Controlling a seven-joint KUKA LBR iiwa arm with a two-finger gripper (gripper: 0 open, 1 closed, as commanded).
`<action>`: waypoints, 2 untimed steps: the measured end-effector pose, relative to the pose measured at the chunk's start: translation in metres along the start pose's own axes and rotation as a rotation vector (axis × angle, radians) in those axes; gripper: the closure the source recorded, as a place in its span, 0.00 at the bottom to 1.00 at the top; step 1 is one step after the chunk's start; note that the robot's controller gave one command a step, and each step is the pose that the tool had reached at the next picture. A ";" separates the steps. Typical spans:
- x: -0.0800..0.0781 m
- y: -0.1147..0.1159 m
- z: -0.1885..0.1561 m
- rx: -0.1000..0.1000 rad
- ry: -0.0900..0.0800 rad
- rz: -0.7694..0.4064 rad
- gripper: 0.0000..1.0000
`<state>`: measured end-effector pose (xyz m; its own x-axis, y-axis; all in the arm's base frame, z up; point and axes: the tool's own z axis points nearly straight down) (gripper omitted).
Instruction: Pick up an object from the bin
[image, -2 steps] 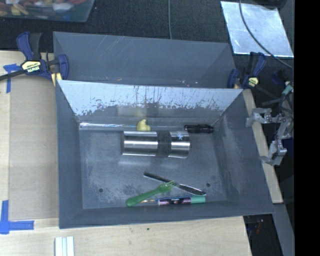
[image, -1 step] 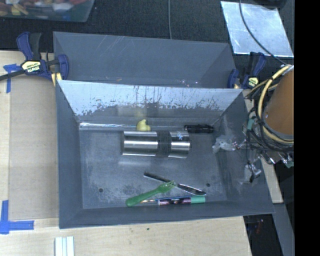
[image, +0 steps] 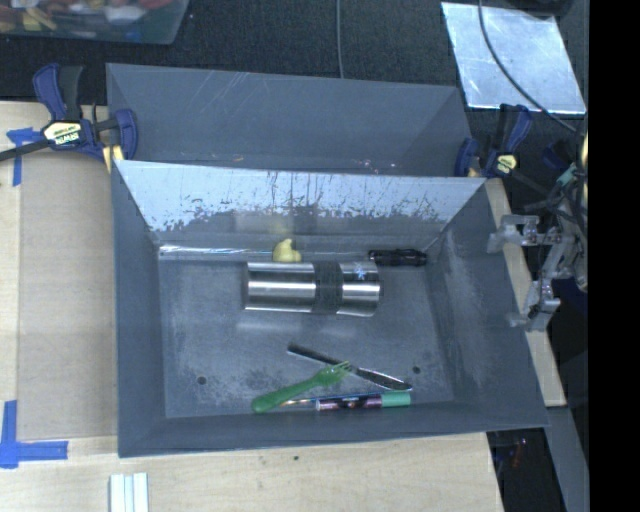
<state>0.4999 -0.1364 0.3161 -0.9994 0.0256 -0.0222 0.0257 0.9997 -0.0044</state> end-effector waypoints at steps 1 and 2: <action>0.000 0.024 0.055 -0.008 0.009 -0.328 0.00; 0.007 0.047 0.041 0.002 -0.008 -0.212 0.00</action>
Offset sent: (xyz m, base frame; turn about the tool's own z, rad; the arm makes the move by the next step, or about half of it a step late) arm -0.0084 0.0586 -0.0300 -0.1081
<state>0.4952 -0.0896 0.2751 -0.9823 -0.1852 -0.0289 -0.1849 0.9827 -0.0114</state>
